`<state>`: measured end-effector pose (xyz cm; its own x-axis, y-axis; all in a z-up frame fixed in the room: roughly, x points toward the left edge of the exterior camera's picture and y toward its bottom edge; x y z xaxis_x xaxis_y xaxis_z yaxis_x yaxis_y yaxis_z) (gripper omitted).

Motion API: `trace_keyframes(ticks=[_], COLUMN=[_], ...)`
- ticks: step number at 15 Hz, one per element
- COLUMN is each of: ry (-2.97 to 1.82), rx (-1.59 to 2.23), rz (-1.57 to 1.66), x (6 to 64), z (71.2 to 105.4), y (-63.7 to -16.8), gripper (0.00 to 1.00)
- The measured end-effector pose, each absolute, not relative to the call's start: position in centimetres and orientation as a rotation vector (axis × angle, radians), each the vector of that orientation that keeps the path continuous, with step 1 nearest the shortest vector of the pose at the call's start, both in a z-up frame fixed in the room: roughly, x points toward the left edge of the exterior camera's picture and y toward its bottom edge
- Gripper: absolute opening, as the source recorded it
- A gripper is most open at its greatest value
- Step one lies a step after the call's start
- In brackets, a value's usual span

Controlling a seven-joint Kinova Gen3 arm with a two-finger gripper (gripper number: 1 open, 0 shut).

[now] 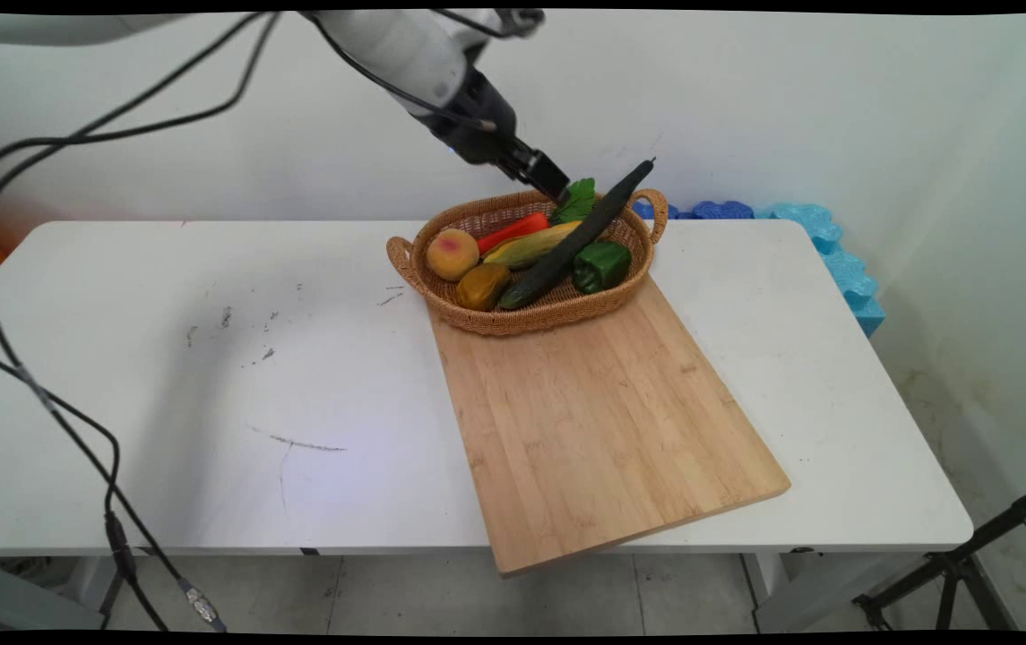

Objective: Pick up the cucumber from the vegetable basket

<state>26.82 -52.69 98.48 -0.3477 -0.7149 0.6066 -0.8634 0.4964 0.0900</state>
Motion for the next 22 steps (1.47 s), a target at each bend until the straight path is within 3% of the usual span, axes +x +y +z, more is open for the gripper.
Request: trace_keyframes(ticks=[12, 22], ry=[-2.261, -2.308], rx=[1.413, 1.405], rz=[0.332, 0.35], x=[22.6, 21.6], z=[90.3, 87.5], y=[-58.1, -59.3], gripper=[1.0, 1.0])
